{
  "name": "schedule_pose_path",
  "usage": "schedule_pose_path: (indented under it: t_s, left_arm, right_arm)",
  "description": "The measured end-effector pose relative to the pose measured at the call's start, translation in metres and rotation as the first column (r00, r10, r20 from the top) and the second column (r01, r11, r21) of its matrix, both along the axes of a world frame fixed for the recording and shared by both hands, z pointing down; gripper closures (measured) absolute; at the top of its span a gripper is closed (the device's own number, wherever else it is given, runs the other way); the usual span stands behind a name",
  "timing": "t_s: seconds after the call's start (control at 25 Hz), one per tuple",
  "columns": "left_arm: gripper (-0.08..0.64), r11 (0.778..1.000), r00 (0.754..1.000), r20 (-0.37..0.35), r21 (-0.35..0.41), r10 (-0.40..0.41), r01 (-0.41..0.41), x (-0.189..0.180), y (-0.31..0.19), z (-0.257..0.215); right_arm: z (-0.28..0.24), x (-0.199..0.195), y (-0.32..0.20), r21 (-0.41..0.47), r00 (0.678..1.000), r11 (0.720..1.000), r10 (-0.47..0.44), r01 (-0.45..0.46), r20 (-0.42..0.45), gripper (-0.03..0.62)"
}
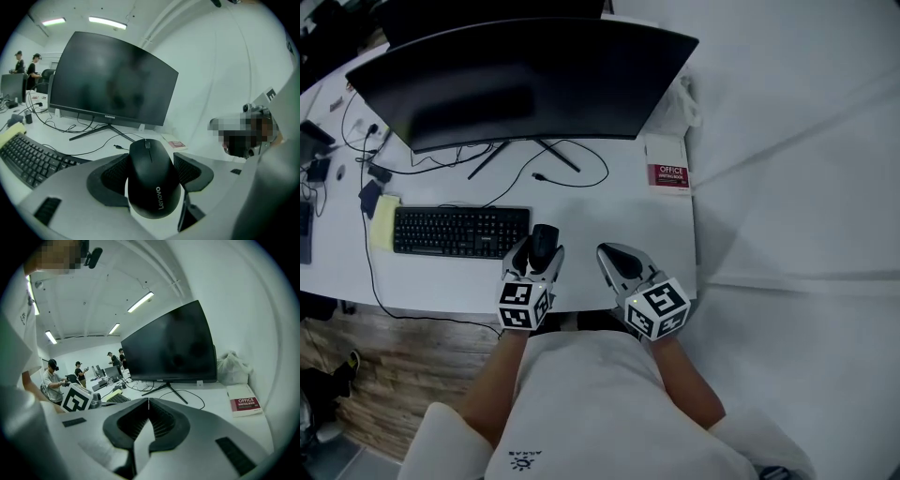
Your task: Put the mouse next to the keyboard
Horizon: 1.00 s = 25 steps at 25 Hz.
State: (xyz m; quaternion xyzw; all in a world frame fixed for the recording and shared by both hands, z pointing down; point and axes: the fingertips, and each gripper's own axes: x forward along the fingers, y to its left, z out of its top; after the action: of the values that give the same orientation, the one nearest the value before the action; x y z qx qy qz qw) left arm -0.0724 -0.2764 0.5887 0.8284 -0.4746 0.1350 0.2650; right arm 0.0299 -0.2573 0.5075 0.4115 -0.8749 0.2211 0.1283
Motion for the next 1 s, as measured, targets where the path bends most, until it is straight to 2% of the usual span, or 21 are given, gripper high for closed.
schedule_pose_path:
  t_s: [0.64, 1.0]
  left_arm:
    - [0.252, 0.991, 0.995, 0.081, -0.116, -0.058, 0.067, 0.01, -0.02, 0.071]
    - [0.252, 0.988, 0.994, 0.095, -0.139, -0.06, 0.073, 0.019, -0.029, 0.087]
  right_arm:
    - [0.031, 0.015, -0.006, -0.078, 0.998, 0.995, -0.057, 0.055, -0.028, 0.574]
    - [0.041, 0.022, -0.007, -0.105, 0.998, 0.993, -0.047, 0.044, -0.034, 0.574]
